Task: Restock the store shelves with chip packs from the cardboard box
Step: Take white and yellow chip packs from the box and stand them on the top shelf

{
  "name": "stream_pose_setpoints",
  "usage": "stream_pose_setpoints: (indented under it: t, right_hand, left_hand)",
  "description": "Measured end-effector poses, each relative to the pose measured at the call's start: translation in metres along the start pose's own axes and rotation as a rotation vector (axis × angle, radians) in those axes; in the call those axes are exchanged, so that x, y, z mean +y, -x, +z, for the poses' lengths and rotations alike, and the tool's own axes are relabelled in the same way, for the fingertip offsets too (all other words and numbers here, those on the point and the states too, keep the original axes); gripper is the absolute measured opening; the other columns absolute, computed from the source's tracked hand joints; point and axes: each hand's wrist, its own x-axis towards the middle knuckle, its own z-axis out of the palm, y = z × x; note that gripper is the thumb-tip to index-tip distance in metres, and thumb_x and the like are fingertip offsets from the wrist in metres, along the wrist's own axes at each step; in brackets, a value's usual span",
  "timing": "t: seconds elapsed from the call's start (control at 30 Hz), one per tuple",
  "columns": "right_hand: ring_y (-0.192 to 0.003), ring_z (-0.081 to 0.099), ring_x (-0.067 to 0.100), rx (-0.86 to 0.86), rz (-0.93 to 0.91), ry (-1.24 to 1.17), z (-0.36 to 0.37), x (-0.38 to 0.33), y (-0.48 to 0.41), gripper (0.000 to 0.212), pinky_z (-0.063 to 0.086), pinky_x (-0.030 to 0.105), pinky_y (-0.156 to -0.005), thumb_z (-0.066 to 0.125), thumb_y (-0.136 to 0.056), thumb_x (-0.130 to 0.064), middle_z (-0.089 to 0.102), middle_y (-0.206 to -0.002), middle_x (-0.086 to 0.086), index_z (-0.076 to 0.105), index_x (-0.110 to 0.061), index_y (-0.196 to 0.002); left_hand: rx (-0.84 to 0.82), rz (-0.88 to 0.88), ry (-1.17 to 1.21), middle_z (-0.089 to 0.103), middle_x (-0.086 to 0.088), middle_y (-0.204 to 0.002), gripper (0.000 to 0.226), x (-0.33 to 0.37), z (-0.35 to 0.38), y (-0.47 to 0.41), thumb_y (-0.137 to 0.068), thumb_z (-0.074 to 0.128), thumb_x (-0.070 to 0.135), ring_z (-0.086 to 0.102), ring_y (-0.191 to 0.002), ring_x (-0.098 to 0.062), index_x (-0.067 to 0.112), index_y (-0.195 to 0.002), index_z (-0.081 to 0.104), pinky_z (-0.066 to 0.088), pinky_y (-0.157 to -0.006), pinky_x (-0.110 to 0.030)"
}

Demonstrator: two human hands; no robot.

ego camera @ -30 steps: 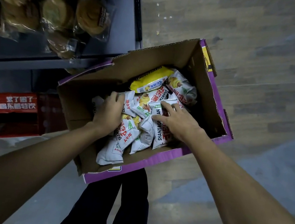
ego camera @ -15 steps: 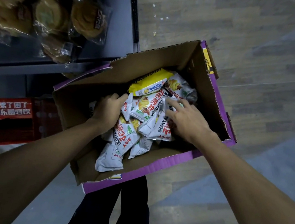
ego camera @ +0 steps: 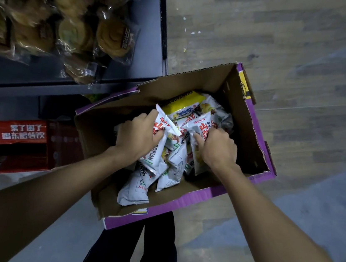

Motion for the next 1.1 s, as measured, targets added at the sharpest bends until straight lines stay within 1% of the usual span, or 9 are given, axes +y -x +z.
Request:
stream_pose_setpoints:
  t: [0.17,0.27,0.33,0.4,0.5,0.7,0.8,0.93,1.1]
  right_hand:
    - [-0.106,0.06,0.04,-0.103,0.151,-0.209,0.01,-0.005,0.005,0.065,0.046,0.04,-0.077,0.051,-0.092,-0.059,0.059,-0.12,0.019,0.042,-0.006,-0.128]
    - [-0.104,0.06,0.04,-0.101,0.103,-0.315,0.012,-0.008,0.013,0.057,0.046,0.042,-0.079,0.062,-0.09,-0.045,0.058,-0.12,0.017,0.031,-0.015,-0.128]
    - [-0.105,0.058,0.039,-0.136,0.055,-0.309,0.013,-0.008,0.017,0.056,0.047,0.044,-0.083,0.066,-0.088,-0.036,0.056,-0.122,0.015,0.03,-0.02,-0.128]
    - [-0.117,0.053,0.038,-0.257,0.03,-0.253,0.016,-0.008,0.018,0.068,0.045,0.044,-0.092,0.067,-0.087,-0.031,0.047,-0.137,0.015,0.025,-0.024,-0.141]
    - [-0.138,0.035,0.037,-0.437,0.049,-0.149,0.024,-0.007,0.015,0.091,0.036,0.045,-0.109,0.061,-0.092,-0.024,0.013,-0.159,0.018,-0.004,-0.031,-0.155]
    - [-0.137,0.034,0.038,-0.509,0.104,-0.046,0.027,-0.011,0.003,0.1,0.038,0.048,-0.107,0.064,-0.09,-0.032,0.009,-0.157,0.019,-0.014,-0.037,-0.152]
    - [-0.136,0.037,0.039,-0.539,0.154,-0.1,0.024,-0.018,0.001,0.102,0.037,0.045,-0.105,0.066,-0.088,-0.042,0.01,-0.156,0.023,-0.012,-0.035,-0.153]
    - [-0.127,0.046,0.039,-0.461,0.193,-0.12,0.026,-0.027,0.002,0.098,0.04,0.043,-0.1,0.069,-0.087,-0.037,0.027,-0.148,0.025,-0.001,-0.029,-0.155]
    - [-0.11,0.059,0.034,-0.266,0.126,-0.053,0.018,-0.032,0.01,0.054,0.045,0.038,-0.081,0.061,-0.09,-0.024,0.059,-0.121,0.014,0.033,-0.022,-0.136]
  left_hand:
    - [-0.149,-0.215,0.236,0.068,-0.005,-0.095,0.052,0.0,0.022,0.007,-0.081,0.064,0.057,0.066,-0.088,-0.03,0.02,-0.112,0.045,0.055,-0.071,-0.041]
    - [-0.085,-0.139,0.383,0.06,-0.003,-0.111,0.07,0.008,0.025,0.018,-0.078,0.073,0.045,0.062,-0.099,-0.027,0.027,-0.133,0.034,0.053,-0.078,-0.043]
    - [-0.081,-0.044,0.316,0.051,-0.003,-0.12,0.074,0.011,0.026,0.031,-0.081,0.072,0.038,0.059,-0.103,-0.027,0.028,-0.142,0.032,0.051,-0.081,-0.04]
    - [-0.137,-0.005,0.253,0.045,-0.004,-0.128,0.079,0.012,0.029,0.04,-0.084,0.071,0.034,0.056,-0.11,-0.027,0.027,-0.15,0.027,0.049,-0.082,-0.037]
    - [-0.214,-0.042,0.18,0.044,-0.007,-0.135,0.083,0.01,0.035,0.041,-0.087,0.066,0.038,0.052,-0.117,-0.028,0.031,-0.154,0.017,0.047,-0.085,-0.036]
    - [-0.384,-0.104,0.047,0.039,-0.011,-0.123,0.085,0.014,0.038,0.018,-0.086,0.062,0.045,0.053,-0.109,-0.036,0.039,-0.153,0.01,0.047,-0.083,-0.039]
    - [-0.471,-0.155,0.065,0.042,-0.013,-0.124,0.093,0.012,0.038,0.012,-0.082,0.067,0.049,0.052,-0.112,-0.039,0.047,-0.151,0.005,0.046,-0.088,-0.041]
    - [-0.44,-0.175,0.095,0.049,-0.015,-0.123,0.093,0.011,0.038,0.011,-0.08,0.071,0.048,0.053,-0.113,-0.039,0.05,-0.15,0.01,0.047,-0.09,-0.042]
    - [-0.396,-0.201,0.14,0.059,-0.011,-0.122,0.088,0.008,0.022,0.014,-0.076,0.074,0.038,0.057,-0.111,-0.032,0.045,-0.148,0.025,0.05,-0.088,-0.037]
